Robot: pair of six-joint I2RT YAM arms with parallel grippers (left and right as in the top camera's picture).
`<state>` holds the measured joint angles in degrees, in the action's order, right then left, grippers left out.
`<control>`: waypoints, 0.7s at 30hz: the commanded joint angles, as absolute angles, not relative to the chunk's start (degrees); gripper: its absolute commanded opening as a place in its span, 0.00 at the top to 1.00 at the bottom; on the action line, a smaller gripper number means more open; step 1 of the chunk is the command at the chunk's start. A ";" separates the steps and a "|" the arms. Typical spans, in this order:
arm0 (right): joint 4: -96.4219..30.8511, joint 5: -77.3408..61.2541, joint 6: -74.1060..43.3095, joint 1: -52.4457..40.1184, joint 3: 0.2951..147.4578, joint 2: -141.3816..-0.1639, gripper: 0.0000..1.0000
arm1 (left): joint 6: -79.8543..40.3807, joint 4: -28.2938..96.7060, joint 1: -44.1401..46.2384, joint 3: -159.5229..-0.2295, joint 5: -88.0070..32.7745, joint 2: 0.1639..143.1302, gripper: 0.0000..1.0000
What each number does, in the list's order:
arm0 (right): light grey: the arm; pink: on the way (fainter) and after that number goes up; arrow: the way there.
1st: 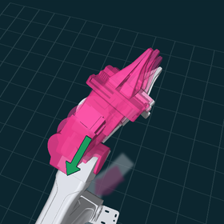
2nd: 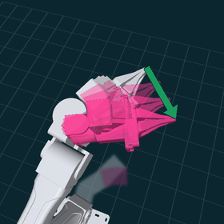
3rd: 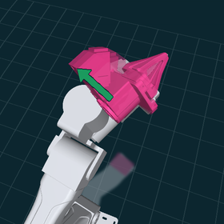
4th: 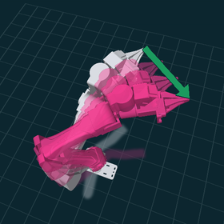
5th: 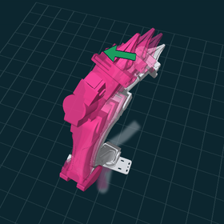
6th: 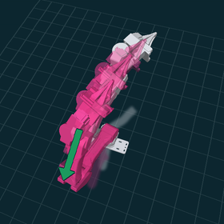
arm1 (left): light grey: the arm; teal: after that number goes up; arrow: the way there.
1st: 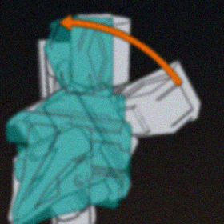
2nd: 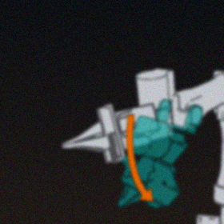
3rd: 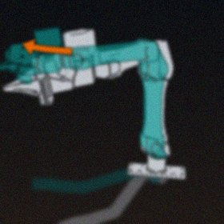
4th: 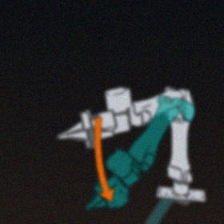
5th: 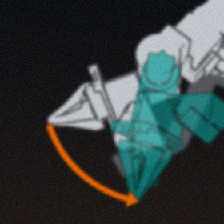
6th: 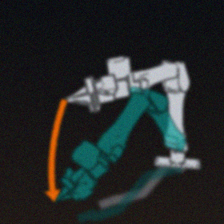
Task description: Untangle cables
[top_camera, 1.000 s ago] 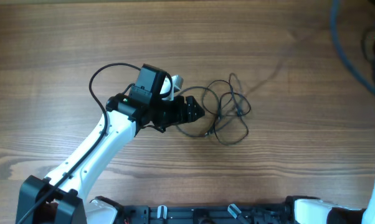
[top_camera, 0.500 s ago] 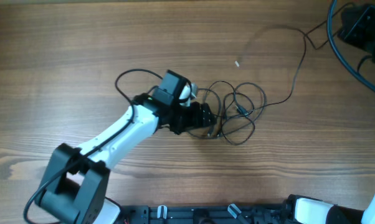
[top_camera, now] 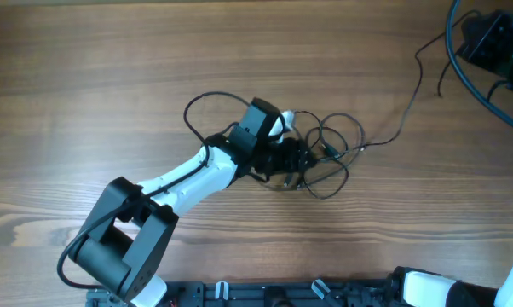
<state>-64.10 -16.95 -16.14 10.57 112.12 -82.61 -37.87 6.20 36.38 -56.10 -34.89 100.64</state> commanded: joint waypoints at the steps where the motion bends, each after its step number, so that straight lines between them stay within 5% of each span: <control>1: -64.42 -18.09 -14.98 10.35 112.22 -83.15 0.96 | -37.78 0.27 36.64 -56.36 -37.43 101.27 0.29; 21: -66.52 -18.11 -15.00 10.35 112.05 -83.31 0.96 | -37.80 4.29 49.71 -56.34 -14.11 106.00 0.26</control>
<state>-66.15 -16.95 -16.14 10.57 112.12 -82.98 -37.89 4.10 49.17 -56.21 -20.25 105.12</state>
